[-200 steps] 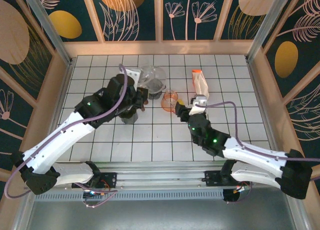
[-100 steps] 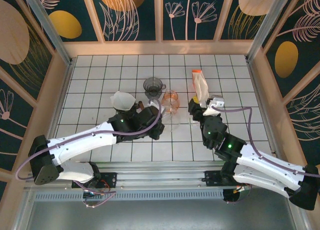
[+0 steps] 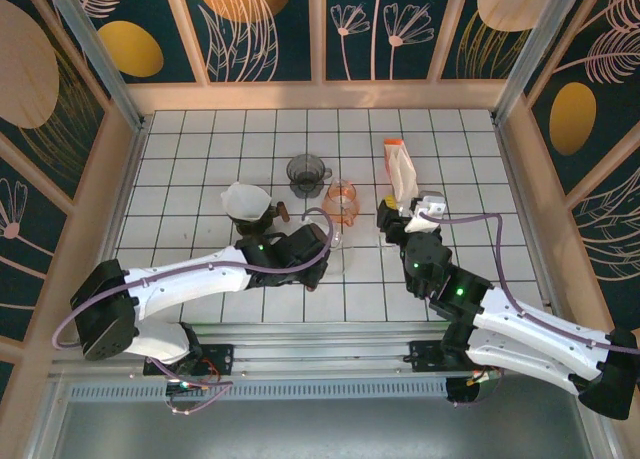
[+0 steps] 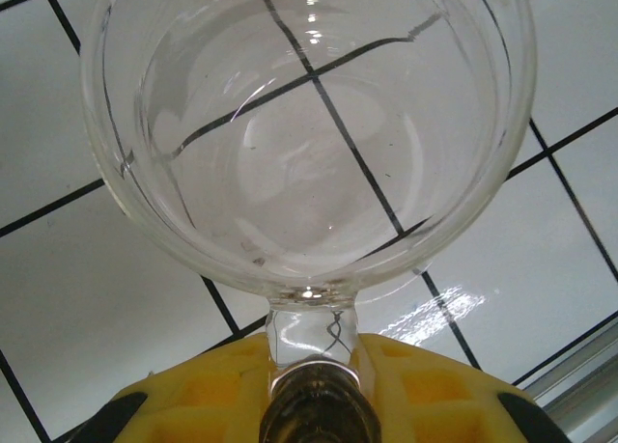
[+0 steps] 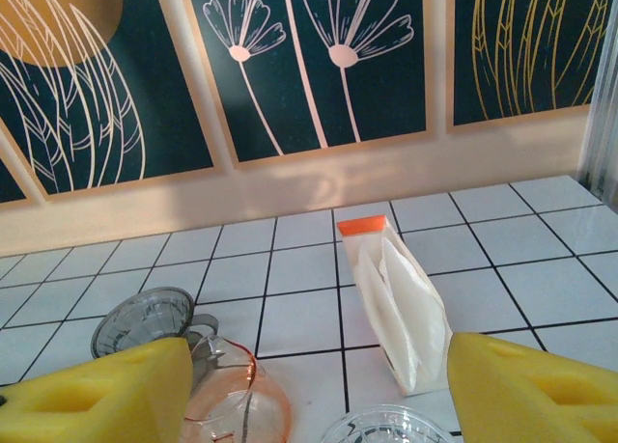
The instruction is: Place the coffee filter in the dripper
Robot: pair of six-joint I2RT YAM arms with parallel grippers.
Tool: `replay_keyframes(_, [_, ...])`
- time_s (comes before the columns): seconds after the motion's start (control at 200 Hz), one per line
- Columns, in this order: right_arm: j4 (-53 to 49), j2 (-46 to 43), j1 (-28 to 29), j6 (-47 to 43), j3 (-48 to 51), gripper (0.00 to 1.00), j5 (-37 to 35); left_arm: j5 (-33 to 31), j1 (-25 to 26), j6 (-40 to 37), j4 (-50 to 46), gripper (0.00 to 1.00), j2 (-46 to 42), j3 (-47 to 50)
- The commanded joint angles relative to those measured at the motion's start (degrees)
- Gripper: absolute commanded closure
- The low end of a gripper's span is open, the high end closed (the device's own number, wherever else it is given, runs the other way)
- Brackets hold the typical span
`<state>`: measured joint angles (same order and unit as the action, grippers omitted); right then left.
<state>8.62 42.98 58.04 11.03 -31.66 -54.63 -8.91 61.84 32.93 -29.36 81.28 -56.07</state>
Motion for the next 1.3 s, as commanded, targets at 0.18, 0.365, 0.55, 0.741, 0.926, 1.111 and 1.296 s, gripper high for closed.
replay_keyframes(0.18, [0.24, -0.79, -0.47, 1.46, 0.68, 0.29, -2.3, 0.95, 0.35, 1.65, -1.0, 1.0, -1.03, -0.75])
replay_keyframes(0.365, [0.03, -0.49, -0.47, 2.27, 0.8, 0.29, -1.9, 0.54, 0.49, 2.4, -2.44, 1.0, -0.42, -0.58])
replay_keyframes(0.55, [-0.62, -0.53, -0.47, 3.52, 1.15, 0.29, -1.8, 0.38, 1.12, 2.4, -3.18, 1.0, 0.31, -0.27])
replay_keyframes(0.741, [-0.71, -0.57, -0.47, 3.69, 1.08, 0.29, -1.74, -0.3, 1.95, 2.39, -3.85, 1.0, 1.74, -0.26])
replay_keyframes(0.926, [-0.73, -0.61, -0.47, 3.83, 1.1, 0.29, -1.72, -0.19, 2.1, 2.58, -3.63, 0.89, 1.52, 0.0])
replay_keyframes(1.111, [-0.62, -0.62, -0.43, 3.94, 1.08, 0.28, -1.53, -1.08, 2.11, 2.58, -4.18, 0.63, 0.68, -0.47])
replay_keyframes(1.296, [-0.02, -0.19, -0.47, 3.76, 1.08, 0.27, -1.14, -3.47, 2.13, 2.5, -4.89, 0.33, -1.57, -2.66])
